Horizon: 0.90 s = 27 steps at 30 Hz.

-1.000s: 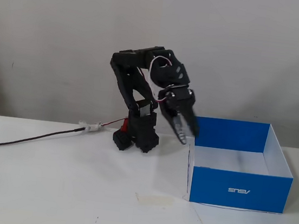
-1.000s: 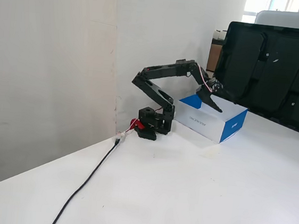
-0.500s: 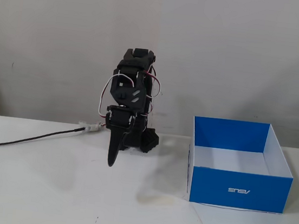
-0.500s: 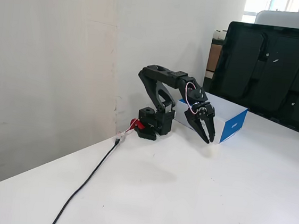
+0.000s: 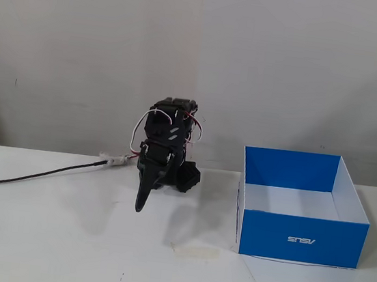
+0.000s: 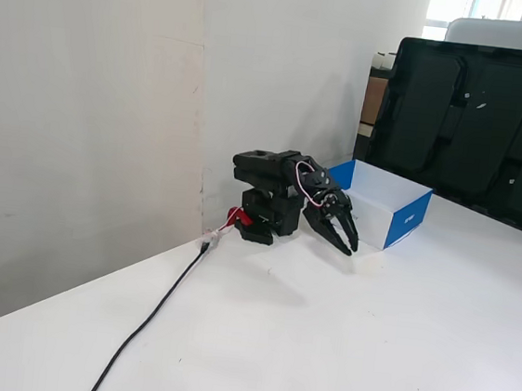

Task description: Pick the gray block and keep it in the box.

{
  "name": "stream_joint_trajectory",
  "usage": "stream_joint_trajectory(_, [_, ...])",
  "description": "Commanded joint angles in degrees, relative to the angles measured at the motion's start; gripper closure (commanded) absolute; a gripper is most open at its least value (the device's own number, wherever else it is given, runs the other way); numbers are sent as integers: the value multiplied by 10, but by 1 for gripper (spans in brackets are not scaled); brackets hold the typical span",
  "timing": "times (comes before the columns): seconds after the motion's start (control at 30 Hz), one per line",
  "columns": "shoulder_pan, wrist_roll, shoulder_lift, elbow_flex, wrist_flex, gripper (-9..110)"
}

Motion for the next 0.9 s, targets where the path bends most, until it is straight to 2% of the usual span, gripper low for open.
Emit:
stream_joint_trajectory(0.0, [-14, -8, 122, 20, 52, 101])
stream_joint_trajectory(0.3, [9, -1, 120, 41, 61, 101])
stream_joint_trajectory(0.37, [6, -1, 120, 41, 61, 90])
stream_joint_trajectory(0.57, [6, -1, 120, 41, 61, 97])
stream_joint_trajectory(0.87, [6, -1, 120, 41, 61, 99])
